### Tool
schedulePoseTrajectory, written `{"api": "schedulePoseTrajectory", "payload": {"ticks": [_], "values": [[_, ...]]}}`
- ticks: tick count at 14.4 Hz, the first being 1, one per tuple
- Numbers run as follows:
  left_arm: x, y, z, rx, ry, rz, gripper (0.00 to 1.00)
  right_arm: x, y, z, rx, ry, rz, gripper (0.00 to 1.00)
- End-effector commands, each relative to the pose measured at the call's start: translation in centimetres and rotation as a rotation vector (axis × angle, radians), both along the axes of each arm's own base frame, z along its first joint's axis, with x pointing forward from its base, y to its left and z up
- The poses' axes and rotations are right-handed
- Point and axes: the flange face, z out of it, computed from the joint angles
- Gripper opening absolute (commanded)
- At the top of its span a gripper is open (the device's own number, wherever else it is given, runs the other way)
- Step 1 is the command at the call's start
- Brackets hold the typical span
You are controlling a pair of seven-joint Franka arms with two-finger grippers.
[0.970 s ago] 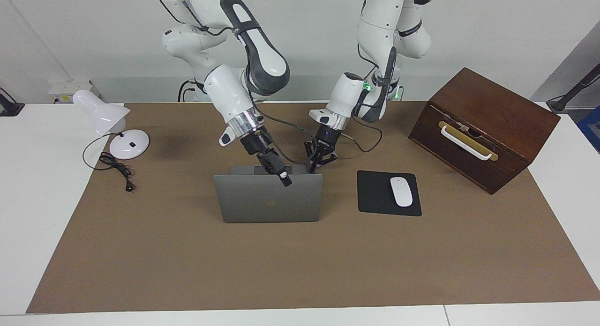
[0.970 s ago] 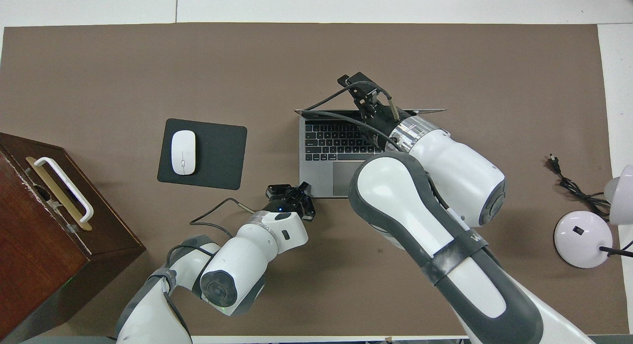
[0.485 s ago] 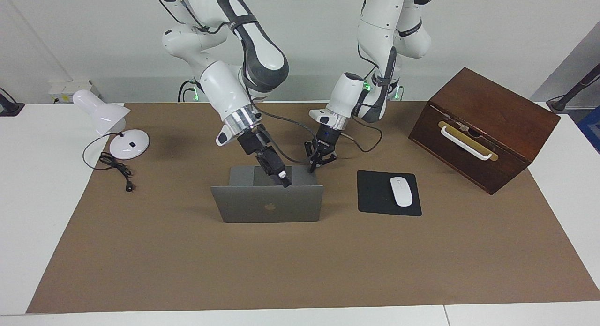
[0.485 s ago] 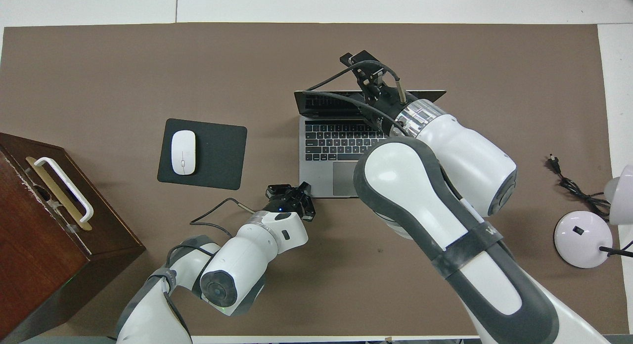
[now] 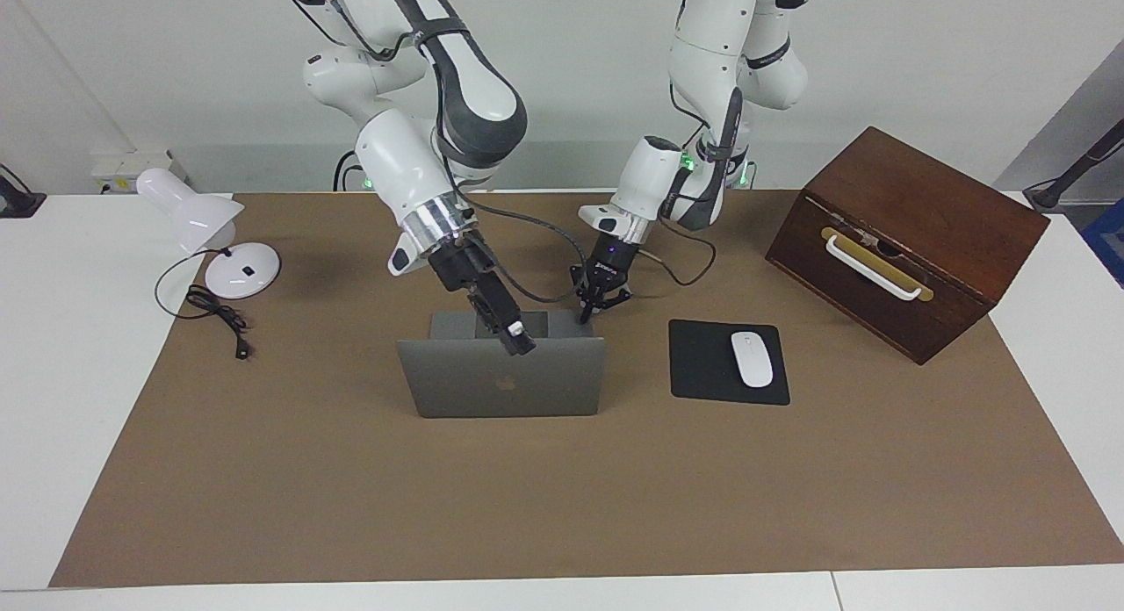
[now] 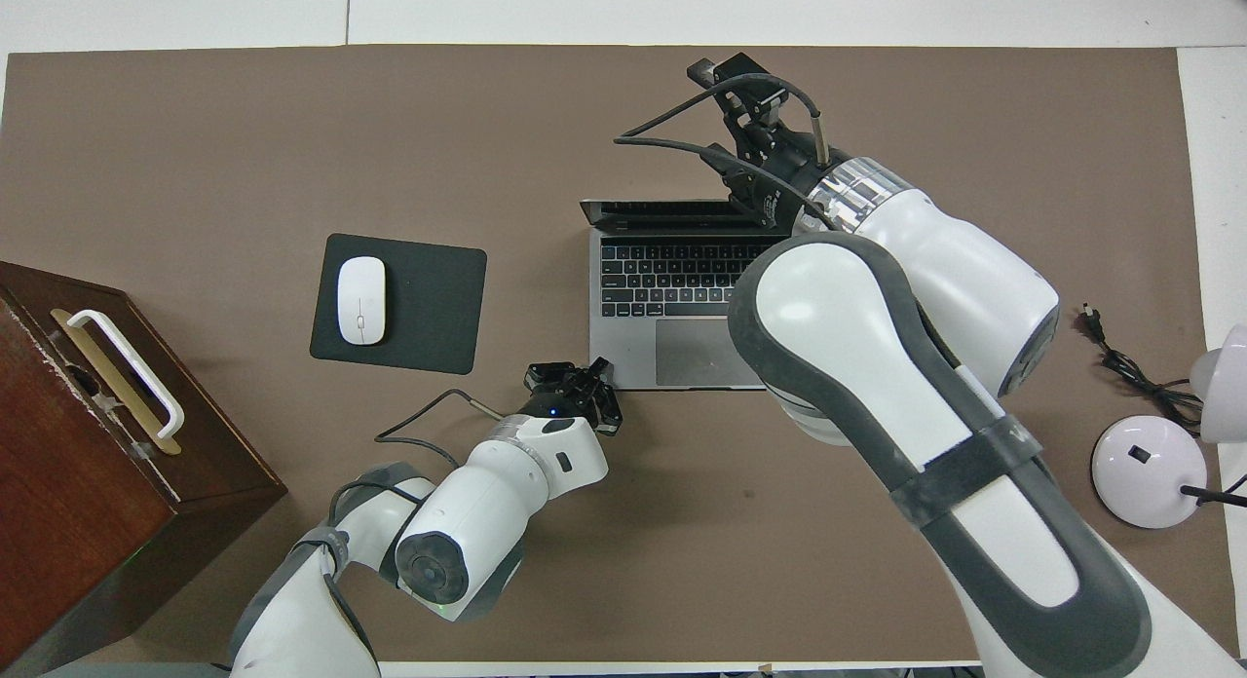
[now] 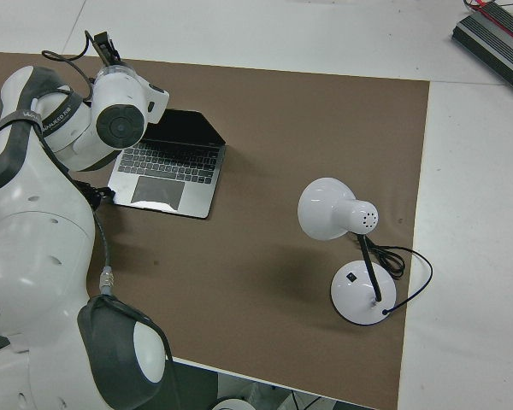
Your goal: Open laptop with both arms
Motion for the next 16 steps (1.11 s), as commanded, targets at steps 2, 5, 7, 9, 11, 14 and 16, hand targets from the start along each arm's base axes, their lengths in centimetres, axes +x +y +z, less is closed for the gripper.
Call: {"api": "schedulePoseTrajectory", "payload": {"ticks": [2,5,7,9,11,14,16], "values": [[0.3,-1.0,-2.5,0.026,0.013,-0.014,0.00,1.0,-0.2,0.2,-0.006,-0.018,0.016,1.00],[0.3,-1.0,-2.5,0.025,0.014,-0.013,0.00,1.6,-0.1,0.9,0.007,-0.029,0.019,1.00],[0.3,-1.0,-2.5,0.025,0.014,-0.013,0.00,2.1,0.1,1.8,0.024,-0.039,0.030,1.00],[0.3,-1.0,-2.5,0.026,0.013,-0.014,0.00,3.2,-0.3,2.8,0.019,-0.055,0.063,1.00],[0.3,-1.0,-2.5,0.026,0.013,-0.014,0.00,4.6,-1.4,3.9,-0.005,-0.059,0.108,1.00],[0.3,-1.0,-2.5,0.026,0.013,-0.015,0.00,6.4,-3.4,6.9,-0.075,0.001,0.178,1.00],[0.3,-1.0,-2.5,0.025,0.014,-0.013,0.00,7.1,-4.1,9.2,-0.160,0.082,0.229,1.00]]}}
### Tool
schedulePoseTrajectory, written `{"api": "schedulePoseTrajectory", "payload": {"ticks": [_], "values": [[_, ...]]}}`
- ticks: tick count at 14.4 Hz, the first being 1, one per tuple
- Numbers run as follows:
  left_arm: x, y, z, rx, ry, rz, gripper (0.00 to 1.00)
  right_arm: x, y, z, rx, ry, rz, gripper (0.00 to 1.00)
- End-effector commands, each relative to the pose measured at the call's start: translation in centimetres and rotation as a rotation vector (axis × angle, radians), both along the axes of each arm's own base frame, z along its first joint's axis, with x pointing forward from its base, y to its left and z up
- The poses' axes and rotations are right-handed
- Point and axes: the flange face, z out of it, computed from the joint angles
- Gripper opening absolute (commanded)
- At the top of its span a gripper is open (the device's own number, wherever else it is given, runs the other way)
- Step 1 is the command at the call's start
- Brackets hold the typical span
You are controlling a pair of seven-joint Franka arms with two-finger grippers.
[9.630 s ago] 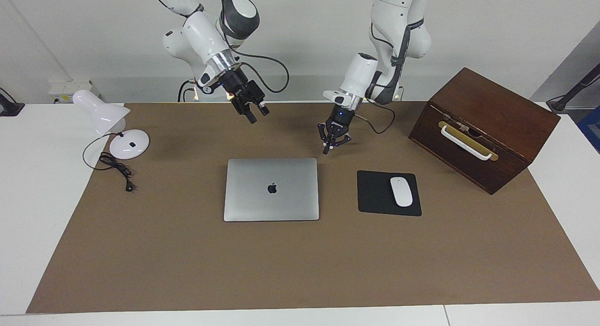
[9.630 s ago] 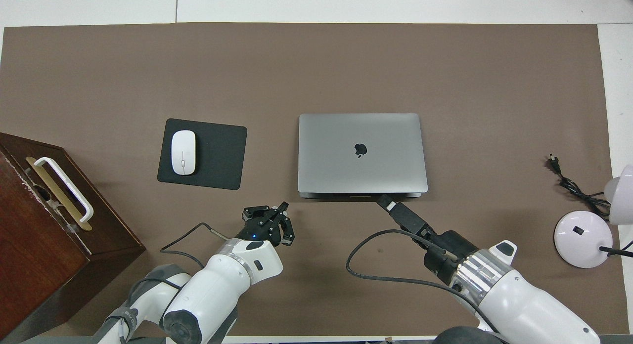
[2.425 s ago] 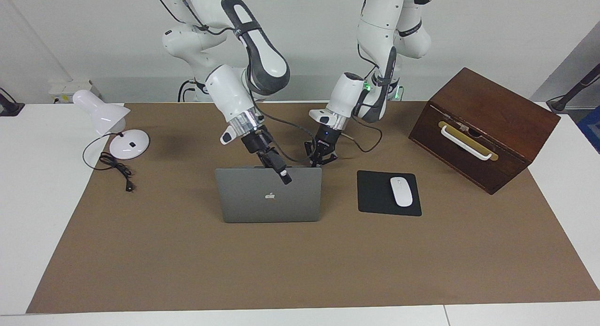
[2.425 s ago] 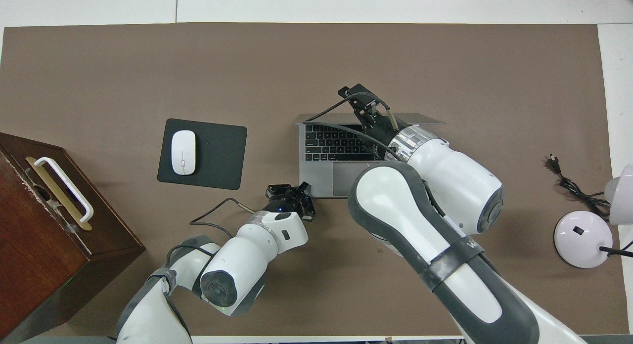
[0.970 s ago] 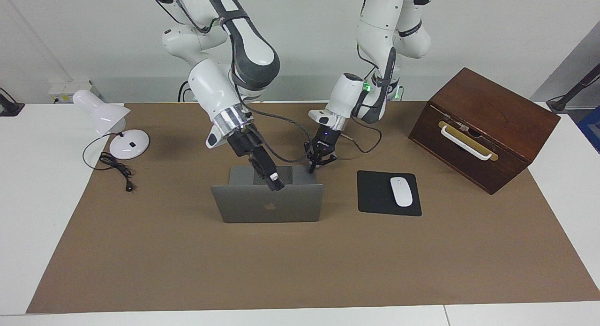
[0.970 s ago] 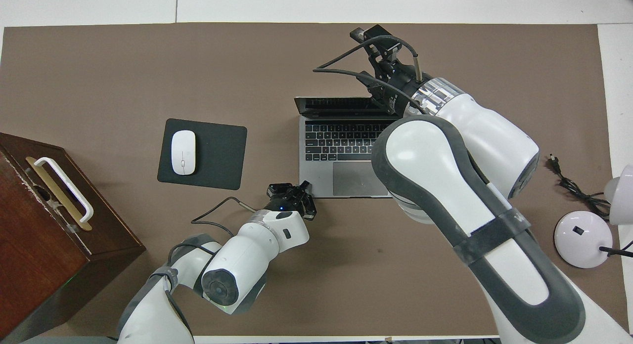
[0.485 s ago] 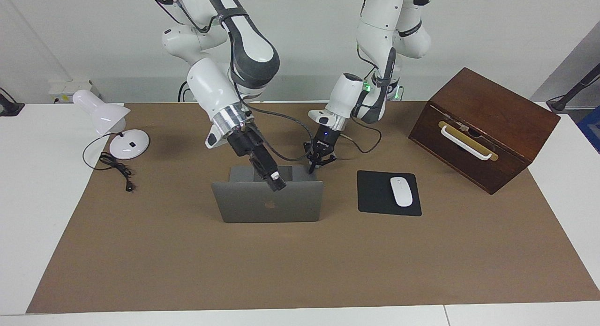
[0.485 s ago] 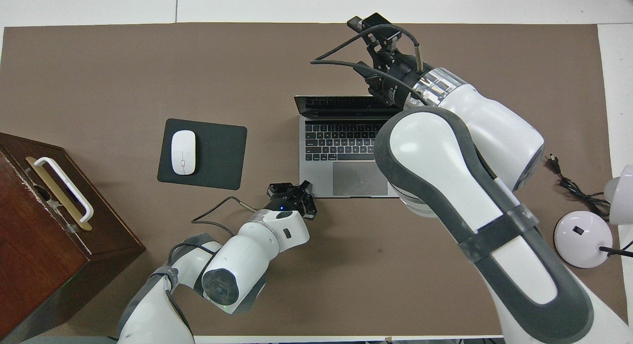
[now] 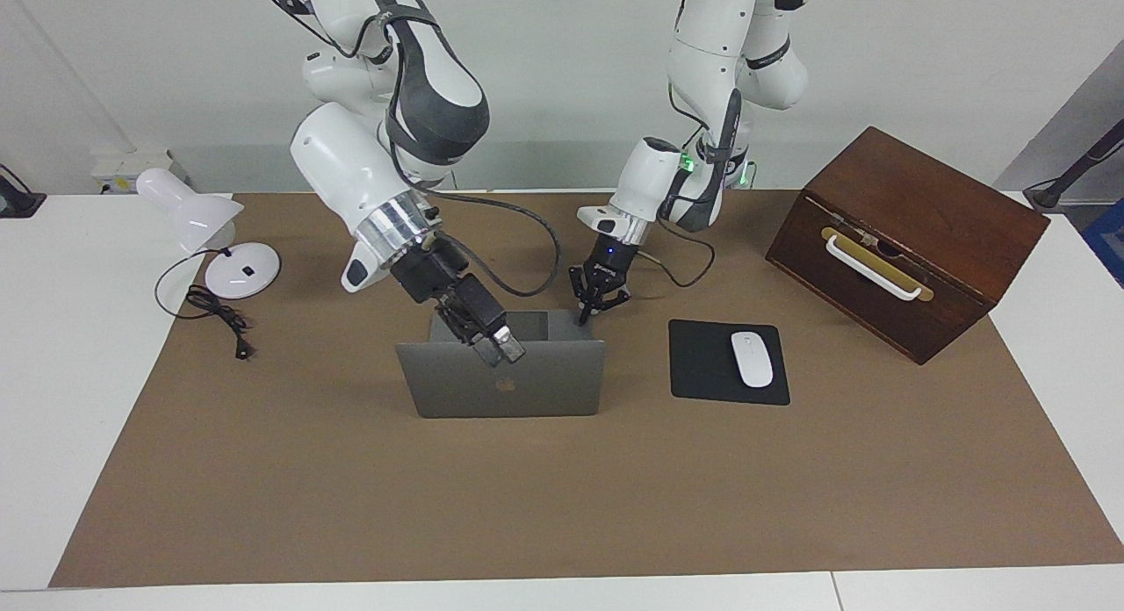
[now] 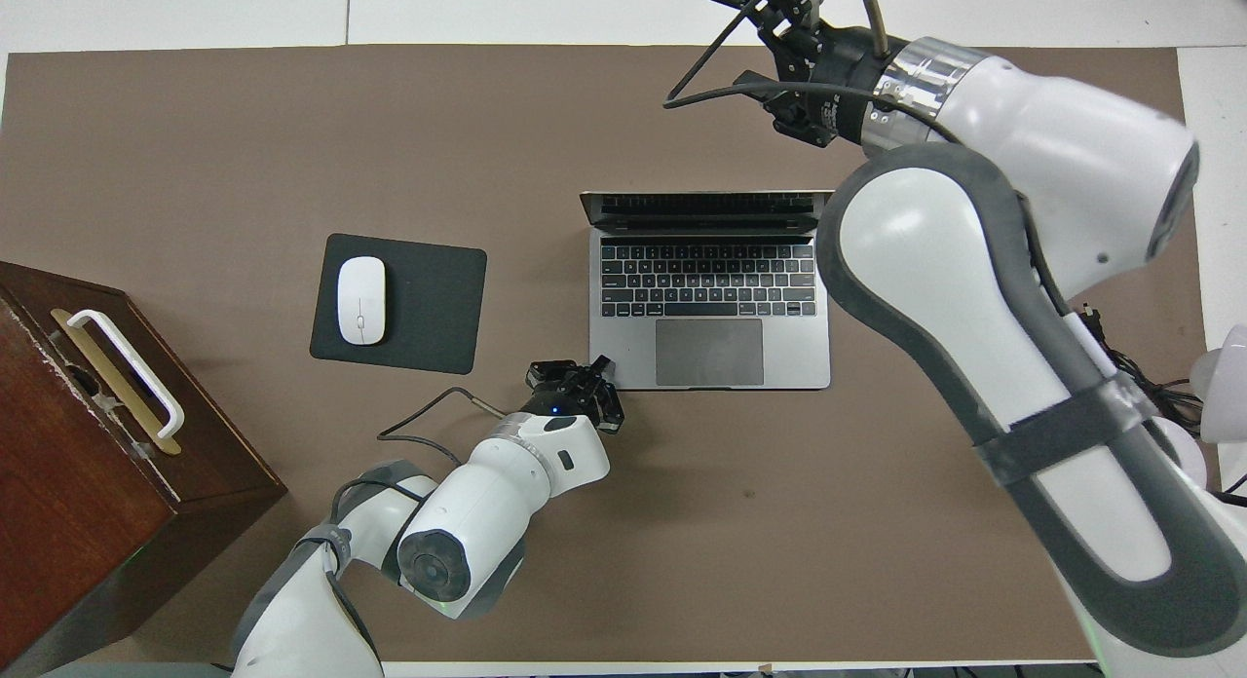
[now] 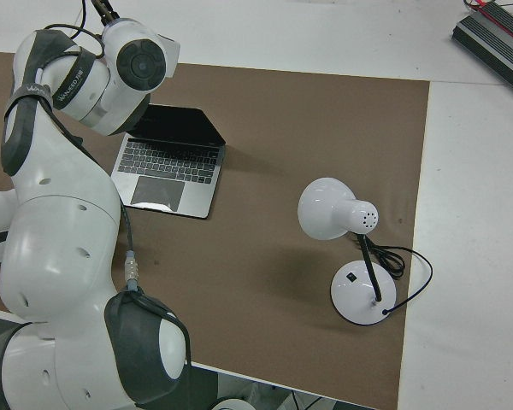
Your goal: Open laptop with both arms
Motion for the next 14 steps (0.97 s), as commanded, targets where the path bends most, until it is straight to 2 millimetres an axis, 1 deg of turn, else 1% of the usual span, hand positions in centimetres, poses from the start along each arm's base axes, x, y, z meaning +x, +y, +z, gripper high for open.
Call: {"api": "schedulePoseTrajectory", "payload": {"ticks": [1,2,4,5,7,9,11,12,14], "values": [[0.2,-0.9,-2.6,0.027,0.017,-0.012,0.00,1.5,-1.2,3.4,-0.091,0.075,0.034,1.00],[0.2,-0.9,-2.6,0.027,0.017,-0.012,0.00,1.5,-1.9,4.6,-0.123,0.085,0.055,1.00],[0.3,-0.8,-2.6,0.027,0.017,-0.010,0.00,1.5,-4.0,6.8,-0.210,0.109,0.099,1.00],[0.4,-0.8,-2.5,0.020,0.019,0.001,0.00,1.3,-4.6,8.1,-0.256,0.117,0.126,1.00],[1.2,-1.7,-1.3,-0.029,0.019,0.044,0.00,0.9,-5.9,10.0,-0.334,0.110,0.192,1.00],[1.1,-2.5,-0.5,-0.077,0.036,0.082,0.00,0.6,-7.9,10.6,-0.421,0.102,0.267,1.00],[1.1,-2.6,0.3,-0.115,0.048,0.117,0.00,0.1,-9.3,11.1,-0.525,0.100,0.352,1.00],[1.2,-2.8,1.0,-0.139,0.051,0.135,0.00,-0.2,-10.0,11.6,-0.578,0.099,0.381,1.00],[1.4,-2.7,2.0,-0.160,0.049,0.152,0.00,-0.9,-10.4,11.7,-0.700,0.119,0.466,1.00]]}}
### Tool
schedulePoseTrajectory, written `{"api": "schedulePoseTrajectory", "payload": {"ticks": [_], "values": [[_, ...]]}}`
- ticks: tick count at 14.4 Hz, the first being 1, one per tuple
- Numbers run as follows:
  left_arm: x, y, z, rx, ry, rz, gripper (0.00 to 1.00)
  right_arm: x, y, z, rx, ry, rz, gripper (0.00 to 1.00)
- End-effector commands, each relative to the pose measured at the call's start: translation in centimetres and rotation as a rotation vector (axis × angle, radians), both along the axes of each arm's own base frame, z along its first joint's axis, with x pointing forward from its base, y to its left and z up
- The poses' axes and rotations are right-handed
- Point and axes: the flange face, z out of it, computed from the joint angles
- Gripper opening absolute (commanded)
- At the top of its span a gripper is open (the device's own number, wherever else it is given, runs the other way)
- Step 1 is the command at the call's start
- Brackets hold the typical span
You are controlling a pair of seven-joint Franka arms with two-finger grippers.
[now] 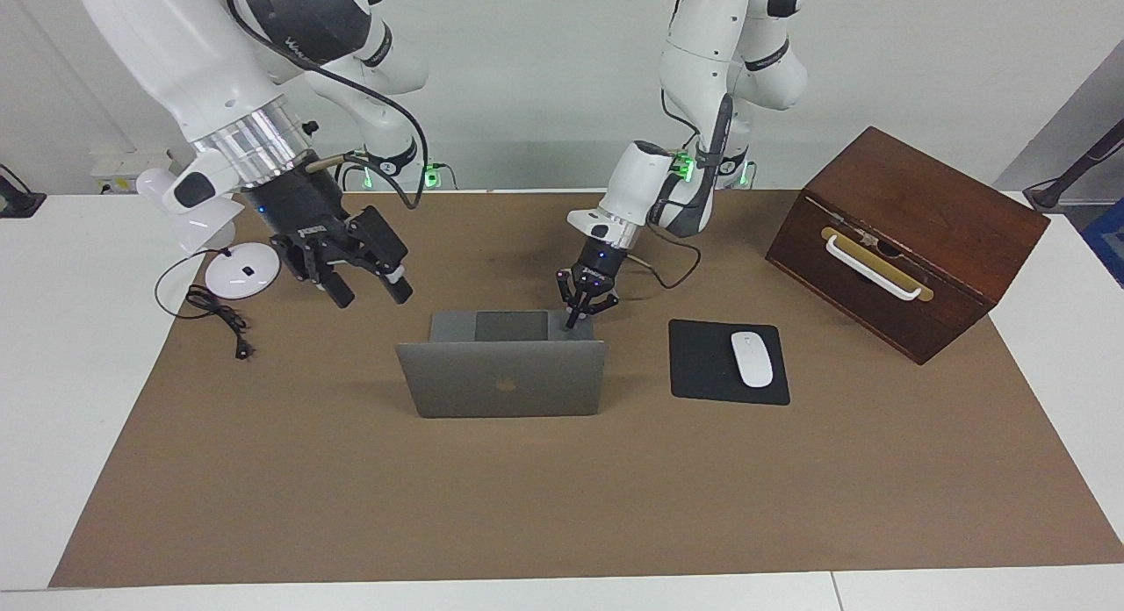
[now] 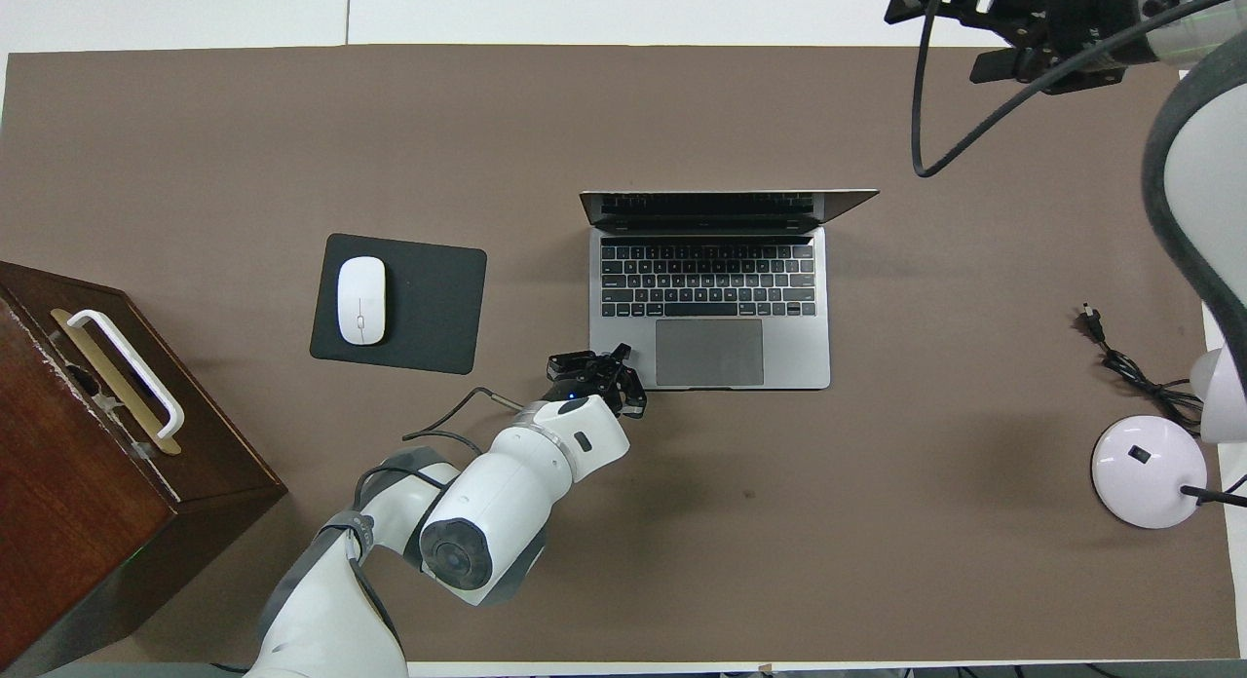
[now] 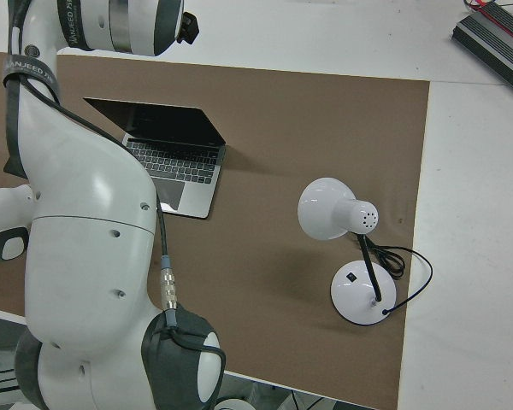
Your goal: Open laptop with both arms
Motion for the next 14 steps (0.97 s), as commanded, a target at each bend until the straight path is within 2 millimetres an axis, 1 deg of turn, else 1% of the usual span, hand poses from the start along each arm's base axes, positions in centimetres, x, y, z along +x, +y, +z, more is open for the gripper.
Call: {"api": "schedulePoseTrajectory", "payload": {"ticks": [1,3,4,5,6,7,8,9,10,12,14], "values": [[0.3,-0.1,1.7,-0.046,-0.003,0.044,0.00,-0.5,-0.7,0.4,-0.154,0.019,0.117,1.00],[0.6,-0.1,3.2,-0.055,0.035,0.072,0.00,-1.6,-2.1,0.6,-0.265,0.052,0.195,1.00],[0.8,0.0,4.3,-0.047,0.055,0.077,0.00,-2.2,-2.9,0.8,-0.326,0.072,0.234,1.00],[1.1,0.1,5.4,-0.035,0.075,0.081,0.00,-3.0,-3.5,1.5,-0.374,0.086,0.264,1.00],[1.5,0.6,6.2,-0.021,0.096,0.091,0.00,-3.9,-4.6,2.9,-0.395,0.070,0.280,1.00],[2.0,1.2,7.0,-0.006,0.118,0.100,0.00,-4.8,-6.4,3.7,-0.403,0.072,0.288,1.00],[2.4,1.5,8.1,0.007,0.140,0.106,0.00,-5.6,-7.6,3.7,-0.407,0.095,0.302,1.00],[3.1,1.7,9.2,0.023,0.166,0.114,0.00,-6.5,-8.4,4.0,-0.410,0.105,0.309,1.00],[3.9,1.6,10.5,0.042,0.195,0.117,0.00,-7.4,-9.4,3.9,-0.409,0.120,0.308,1.00],[6.1,1.7,13.5,0.085,0.269,0.131,0.00,-9.4,-10.7,3.3,-0.406,0.150,0.309,1.00],[7.7,2.2,15.8,0.112,0.315,0.144,0.00,-12.1,-10.9,2.2,-0.401,0.190,0.307,1.00]]}}
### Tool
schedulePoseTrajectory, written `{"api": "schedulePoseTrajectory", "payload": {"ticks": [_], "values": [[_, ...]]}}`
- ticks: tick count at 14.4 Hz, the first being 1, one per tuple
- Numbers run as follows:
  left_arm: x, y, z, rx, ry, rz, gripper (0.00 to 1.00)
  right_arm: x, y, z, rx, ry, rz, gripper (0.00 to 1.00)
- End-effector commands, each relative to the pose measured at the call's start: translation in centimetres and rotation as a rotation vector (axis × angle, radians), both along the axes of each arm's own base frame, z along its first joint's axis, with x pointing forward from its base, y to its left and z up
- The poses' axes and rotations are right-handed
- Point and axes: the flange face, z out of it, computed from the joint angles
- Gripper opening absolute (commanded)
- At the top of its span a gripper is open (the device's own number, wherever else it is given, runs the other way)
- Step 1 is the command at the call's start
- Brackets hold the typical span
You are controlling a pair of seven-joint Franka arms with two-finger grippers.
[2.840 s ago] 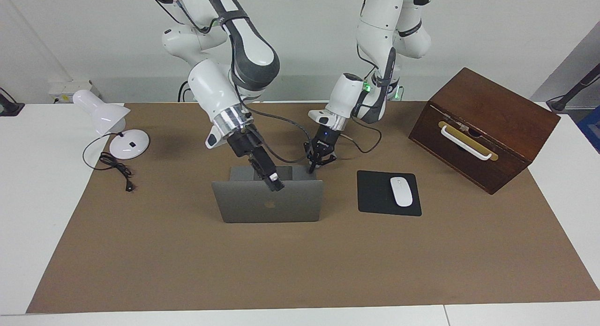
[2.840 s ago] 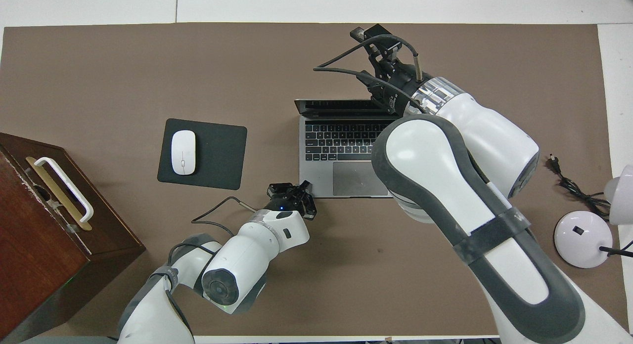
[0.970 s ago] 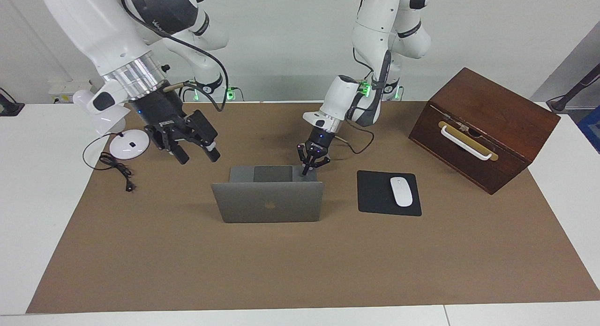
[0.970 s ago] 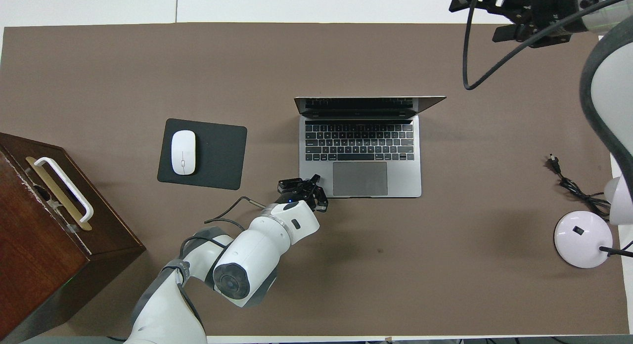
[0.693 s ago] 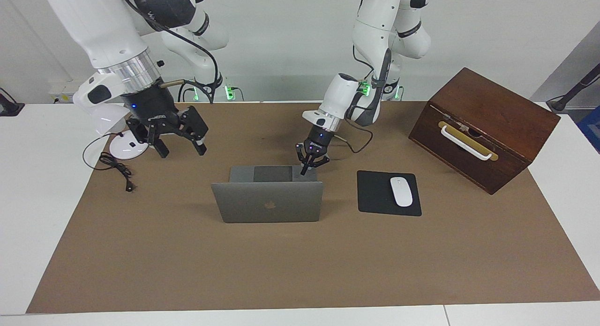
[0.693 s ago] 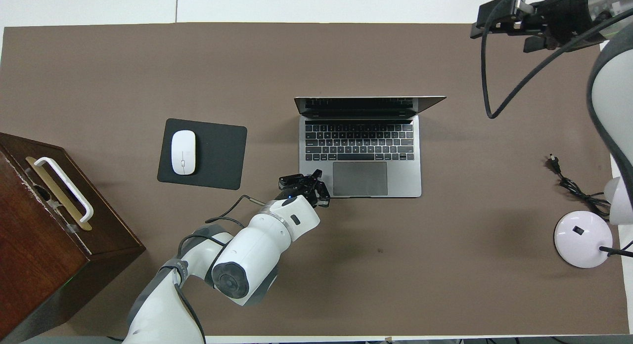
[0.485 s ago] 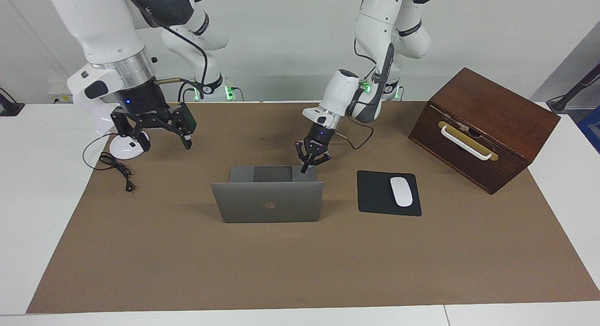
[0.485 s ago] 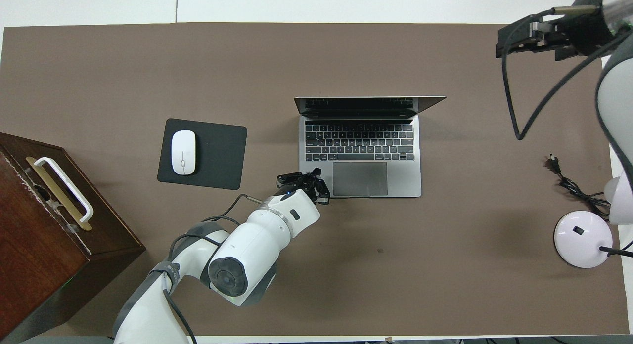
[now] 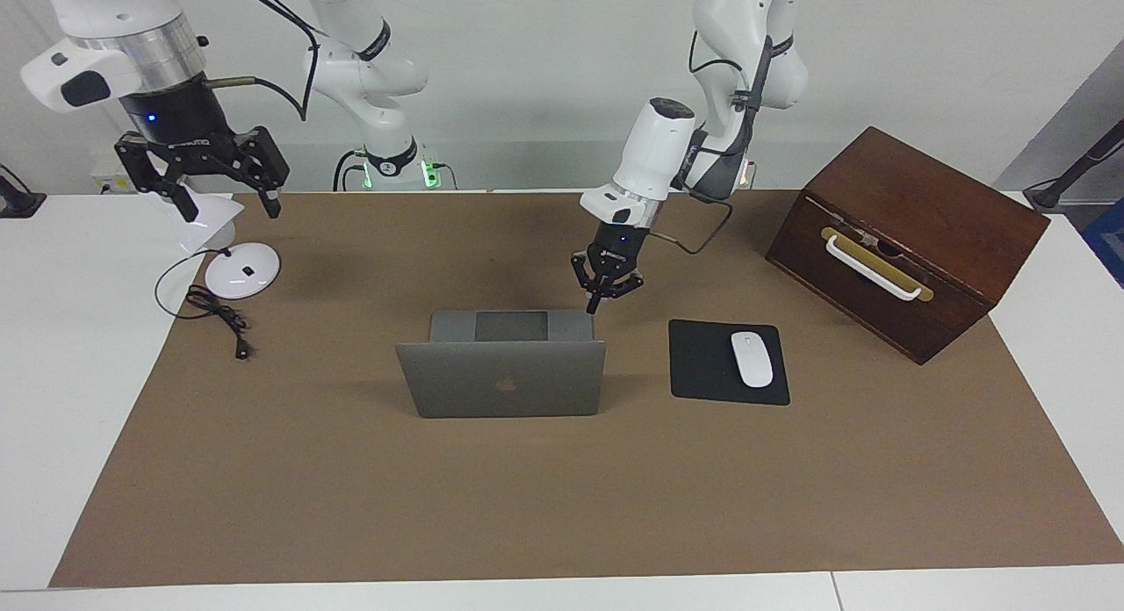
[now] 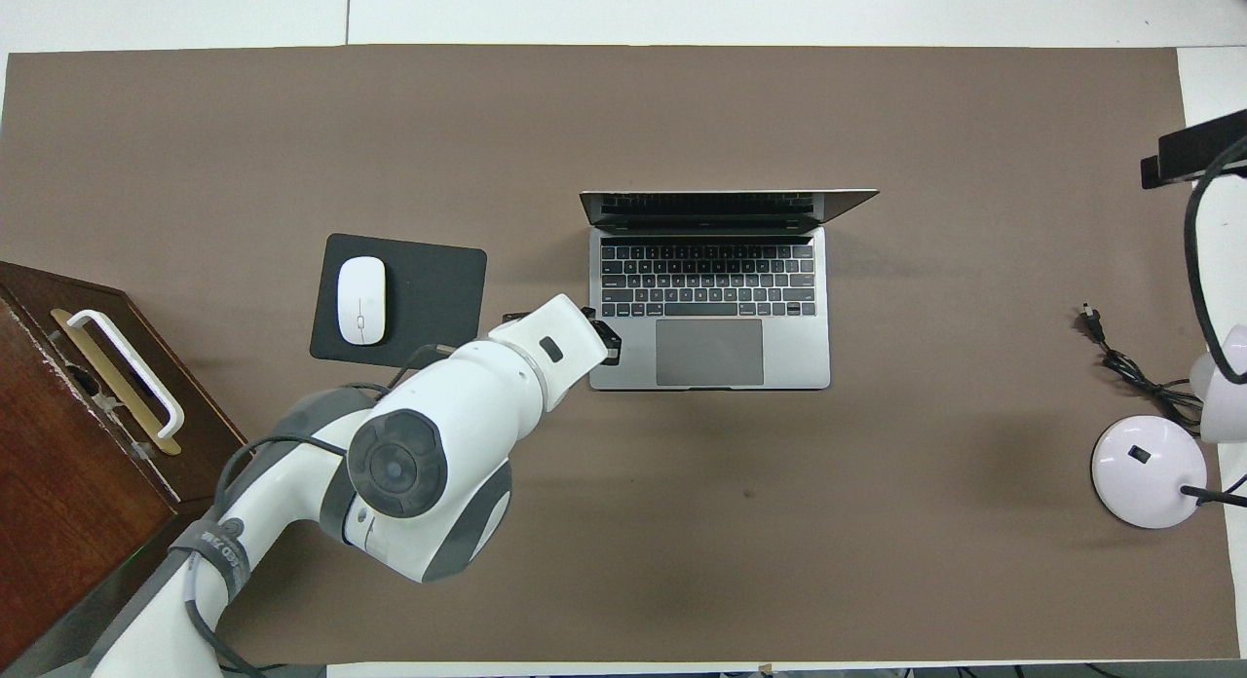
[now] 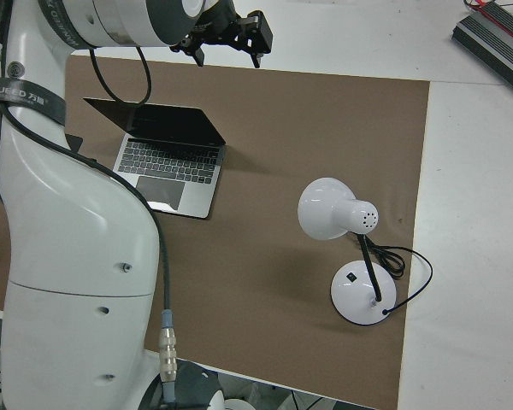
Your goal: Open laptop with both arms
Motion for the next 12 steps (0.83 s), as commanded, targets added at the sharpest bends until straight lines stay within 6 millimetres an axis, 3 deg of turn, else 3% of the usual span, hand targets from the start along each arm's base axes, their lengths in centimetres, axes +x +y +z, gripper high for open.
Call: {"api": "schedulePoseTrajectory", "payload": {"ticks": [1,6,10,12], "values": [[2.0,0.5,2.8,0.023,0.065,0.017,0.00,-4.4,0.0,-2.1,-0.015,0.050,0.009,1.00],[4.6,2.9,6.5,0.087,0.156,0.021,0.00,-5.9,-0.6,-3.0,0.000,0.060,-0.039,1.00],[6.7,6.8,10.6,0.132,0.217,0.019,0.00,-5.8,-0.2,-3.1,0.003,0.060,-0.017,1.00],[7.0,9.6,12.5,0.147,0.231,0.016,0.00,-5.7,1.3,-2.8,0.014,0.048,0.001,1.00]]}}
